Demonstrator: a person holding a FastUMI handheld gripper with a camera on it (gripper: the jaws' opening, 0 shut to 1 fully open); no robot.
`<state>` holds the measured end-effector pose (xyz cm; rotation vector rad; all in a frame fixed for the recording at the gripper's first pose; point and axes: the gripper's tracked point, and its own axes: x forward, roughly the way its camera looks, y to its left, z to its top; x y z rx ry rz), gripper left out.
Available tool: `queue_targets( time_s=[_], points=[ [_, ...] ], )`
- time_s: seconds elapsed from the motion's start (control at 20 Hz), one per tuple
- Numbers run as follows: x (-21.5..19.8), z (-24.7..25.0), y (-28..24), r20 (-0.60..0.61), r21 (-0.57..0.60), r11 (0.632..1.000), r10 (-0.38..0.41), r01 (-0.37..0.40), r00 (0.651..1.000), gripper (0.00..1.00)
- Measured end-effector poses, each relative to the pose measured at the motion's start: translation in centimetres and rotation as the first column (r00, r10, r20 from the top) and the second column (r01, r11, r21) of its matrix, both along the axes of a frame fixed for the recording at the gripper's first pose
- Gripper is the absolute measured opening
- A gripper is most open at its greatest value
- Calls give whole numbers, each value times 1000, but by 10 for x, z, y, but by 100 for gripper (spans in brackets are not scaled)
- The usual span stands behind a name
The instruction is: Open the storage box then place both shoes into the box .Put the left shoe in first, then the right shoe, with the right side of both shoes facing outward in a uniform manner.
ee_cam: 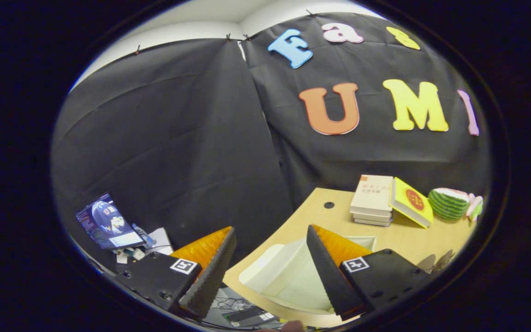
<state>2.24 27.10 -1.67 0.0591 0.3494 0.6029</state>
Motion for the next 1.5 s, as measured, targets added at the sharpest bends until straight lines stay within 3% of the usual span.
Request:
queue_targets(
  time_s=[0.35, 0.7, 1.0, 1.25, 1.5],
  points=[
    [16, 2, -123, 1, -10, 975, -223, 223, 975, 100],
    [23, -47, -289, -109, -115, 892, -449, 437, 887, 100],
    [21, -146, -375, -321, -203, 850, -527, 486, 787, 100],
    [30, -227, -398, -475, -243, 860, -508, 448, 718, 100],
    [38, -278, -404, -602, -256, 876, -476, 410, 641, 99]
  ],
)
